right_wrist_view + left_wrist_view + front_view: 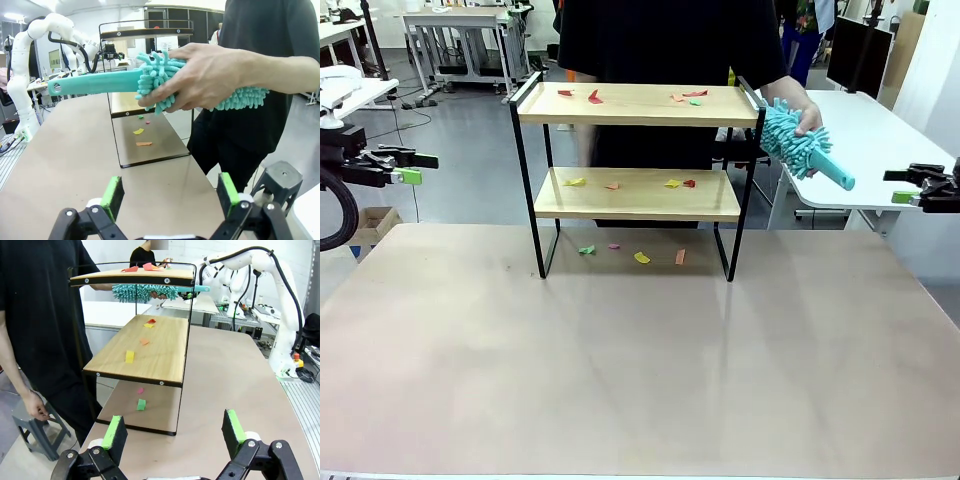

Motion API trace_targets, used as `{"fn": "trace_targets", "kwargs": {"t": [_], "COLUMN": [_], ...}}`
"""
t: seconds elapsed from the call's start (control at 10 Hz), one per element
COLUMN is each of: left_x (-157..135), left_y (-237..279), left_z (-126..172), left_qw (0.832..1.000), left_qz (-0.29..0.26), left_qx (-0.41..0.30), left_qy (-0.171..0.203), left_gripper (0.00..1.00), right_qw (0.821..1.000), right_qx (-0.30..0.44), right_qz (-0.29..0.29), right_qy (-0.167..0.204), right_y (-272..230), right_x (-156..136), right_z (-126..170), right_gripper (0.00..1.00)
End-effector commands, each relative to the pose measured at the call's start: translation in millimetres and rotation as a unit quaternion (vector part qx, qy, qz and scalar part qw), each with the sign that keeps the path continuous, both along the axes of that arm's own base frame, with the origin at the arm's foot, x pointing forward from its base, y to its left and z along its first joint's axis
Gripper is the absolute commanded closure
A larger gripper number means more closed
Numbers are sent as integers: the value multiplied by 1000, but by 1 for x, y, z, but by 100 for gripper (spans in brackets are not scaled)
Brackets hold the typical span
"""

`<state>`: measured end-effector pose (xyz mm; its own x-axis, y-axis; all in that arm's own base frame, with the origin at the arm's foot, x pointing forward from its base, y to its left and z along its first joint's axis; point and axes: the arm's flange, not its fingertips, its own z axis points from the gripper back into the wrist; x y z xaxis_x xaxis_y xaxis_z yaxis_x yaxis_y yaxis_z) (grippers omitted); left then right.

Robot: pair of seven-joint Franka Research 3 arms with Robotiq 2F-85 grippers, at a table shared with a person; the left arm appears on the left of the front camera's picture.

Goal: Clean the shelf.
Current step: Pick up the Duster handed by the human.

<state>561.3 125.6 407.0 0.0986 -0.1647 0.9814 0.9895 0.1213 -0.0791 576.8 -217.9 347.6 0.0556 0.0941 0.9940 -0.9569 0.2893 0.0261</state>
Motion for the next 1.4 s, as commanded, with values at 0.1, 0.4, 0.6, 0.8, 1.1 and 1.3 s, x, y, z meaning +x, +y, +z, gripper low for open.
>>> {"fn": "trace_targets", "kwargs": {"t": [0.1, 0.4, 0.6, 0.8, 1.1, 1.3], "left_x": [-1, -1, -1, -1, -1, -1], "left_y": [0, 0, 0, 0, 0, 0], "left_z": [3, 3, 3, 3, 3, 3], "left_qw": [1000, 1000, 1000, 1000, 1000, 1000], "left_qz": [1, 1, 1, 1, 1, 1], "left_qx": [1, 1, 1, 1, 1, 1], "left_qy": [-5, -5, -5, -5, -5, -5], "left_gripper": [0, 0, 0, 0, 0, 0], "right_qw": [1000, 1000, 1000, 999, 997, 988], "right_qx": [1, 1, 1, -39, -47, -66], "right_qz": [-1, -1, -1, -11, -48, -116], "right_qy": [-1, -1, -1, 9, 38, 82], "right_y": [1, 1, 1, 8, 38, 68], "right_x": [-1, -1, -1, -11, -44, -57], "right_z": [1, 1, 1, 19, 106, 155], "right_gripper": [0, 0, 0, 0, 0, 0]}}
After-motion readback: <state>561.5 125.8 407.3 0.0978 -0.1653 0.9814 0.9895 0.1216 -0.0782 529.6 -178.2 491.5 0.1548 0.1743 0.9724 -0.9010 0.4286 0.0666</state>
